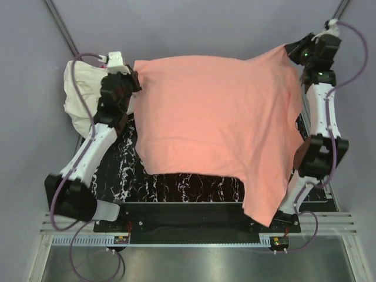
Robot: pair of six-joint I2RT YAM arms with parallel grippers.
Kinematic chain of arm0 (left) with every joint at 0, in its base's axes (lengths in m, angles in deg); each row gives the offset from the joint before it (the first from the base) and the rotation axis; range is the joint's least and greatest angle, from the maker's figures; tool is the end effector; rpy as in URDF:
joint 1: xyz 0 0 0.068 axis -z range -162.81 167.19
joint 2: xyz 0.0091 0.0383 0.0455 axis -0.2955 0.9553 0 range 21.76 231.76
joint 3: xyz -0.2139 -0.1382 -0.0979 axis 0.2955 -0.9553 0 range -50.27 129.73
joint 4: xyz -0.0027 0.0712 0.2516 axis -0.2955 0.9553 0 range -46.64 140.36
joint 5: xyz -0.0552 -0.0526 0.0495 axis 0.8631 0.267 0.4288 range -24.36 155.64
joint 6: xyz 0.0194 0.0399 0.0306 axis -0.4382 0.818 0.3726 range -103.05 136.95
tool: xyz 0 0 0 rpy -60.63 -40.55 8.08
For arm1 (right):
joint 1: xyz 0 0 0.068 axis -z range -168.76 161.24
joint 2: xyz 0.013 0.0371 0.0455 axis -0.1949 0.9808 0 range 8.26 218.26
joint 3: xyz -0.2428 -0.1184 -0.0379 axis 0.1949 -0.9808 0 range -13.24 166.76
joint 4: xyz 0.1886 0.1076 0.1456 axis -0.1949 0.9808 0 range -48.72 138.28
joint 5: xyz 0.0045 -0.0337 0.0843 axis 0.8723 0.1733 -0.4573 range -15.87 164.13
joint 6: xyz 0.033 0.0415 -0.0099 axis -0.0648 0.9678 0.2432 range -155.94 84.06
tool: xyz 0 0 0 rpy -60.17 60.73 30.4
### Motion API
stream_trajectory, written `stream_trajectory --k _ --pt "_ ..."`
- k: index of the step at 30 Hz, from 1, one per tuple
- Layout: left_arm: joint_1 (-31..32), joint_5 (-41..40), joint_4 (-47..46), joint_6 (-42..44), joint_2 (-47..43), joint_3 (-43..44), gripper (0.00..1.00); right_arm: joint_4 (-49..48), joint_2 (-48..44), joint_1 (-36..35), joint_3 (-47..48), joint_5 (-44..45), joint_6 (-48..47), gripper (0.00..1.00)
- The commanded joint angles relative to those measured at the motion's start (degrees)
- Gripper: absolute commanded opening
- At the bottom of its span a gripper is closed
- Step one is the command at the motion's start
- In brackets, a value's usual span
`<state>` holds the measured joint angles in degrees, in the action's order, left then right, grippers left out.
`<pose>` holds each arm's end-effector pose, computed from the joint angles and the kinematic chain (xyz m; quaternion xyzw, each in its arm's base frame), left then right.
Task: Fold and stack the t-shirts
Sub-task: Flatten the tshirt out
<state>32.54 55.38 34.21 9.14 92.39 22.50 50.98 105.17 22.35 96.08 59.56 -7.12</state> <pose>0.2735 -0.0685 0.4530 -0.0275 0.6348 -0.0991 0.7658 0.3809 -0.0657 0.4919 0.1475 0.6748 0.1969 0.6958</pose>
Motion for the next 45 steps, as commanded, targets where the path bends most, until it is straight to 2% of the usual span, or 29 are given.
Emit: stream_trajectory --k 1,2,3,4,6,7,12,15,18,23,29,36,42,45 --pt "-5.24 3.05 -1.40 -8.79 10.98 -3.15 0.19 -0.47 15.04 -0.48 6.24 -5.90 2.20 0.00" --pt "-5.77 3.75 -2.01 -9.23 12.41 -3.77 0.31 2.67 18.20 -0.74 8.69 -7.13 2.03 0.03" --pt "-5.86 4.28 -3.41 -9.67 13.47 -4.39 0.53 5.57 20.84 -1.09 11.24 -7.32 1.68 0.43" --pt "-5.95 4.63 -4.12 -9.59 14.18 -6.22 0.88 7.51 23.57 -1.53 13.53 -7.14 1.24 0.60" --pt "-5.86 3.50 -6.83 -10.81 13.40 -8.78 0.99 6.84 22.81 -2.41 10.76 -3.46 0.45 0.81" --pt "-5.95 2.97 -7.28 -10.99 12.70 -10.79 0.99 5.79 20.02 -3.20 6.13 -2.32 0.28 1.00" --pt "-5.77 2.79 -4.30 -12.31 6.12 -14.58 0.99 2.79 9.30 -4.61 -6.10 1.99 -0.34 1.00" --pt "-5.34 2.35 -3.60 -14.24 1.81 -20.19 0.99 0.68 2.10 -4.79 -15.05 3.05 0.18 1.00" --pt "-4.02 2.79 -2.90 -16.09 0.82 -23.02 0.99 1.29 -4.24 -4.87 -23.15 5.95 1.15 1.00" --pt "-2.26 6.56 -1.31 -18.90 8.72 -23.82 0.99 8.57 -11.02 -4.87 -32.40 13.83 2.38 1.00" --pt "-2.17 11.32 3.86 -21.89 22.77 -18.11 0.98 19.12 -17.09 -4.61 -42.33 26.69 7.12 1.00" --pt "-0.68 13.51 2.91 -24.17 27.98 -19.07 0.96 15.62 -22.80 -4.61 -55.95 22.13 11.00 1.00" --pt "1.95 11.59 7.21 -25.85 28.60 -18.72 0.90 15.53 -23.78 -4.61 -58.42 21.51 10.82 1.00" --pt "4.15 7.46 10.90 -26.37 28.68 -18.02 0.86 15.36 -24.21 -4.61 -59.91 21.69 11.70 1.00"
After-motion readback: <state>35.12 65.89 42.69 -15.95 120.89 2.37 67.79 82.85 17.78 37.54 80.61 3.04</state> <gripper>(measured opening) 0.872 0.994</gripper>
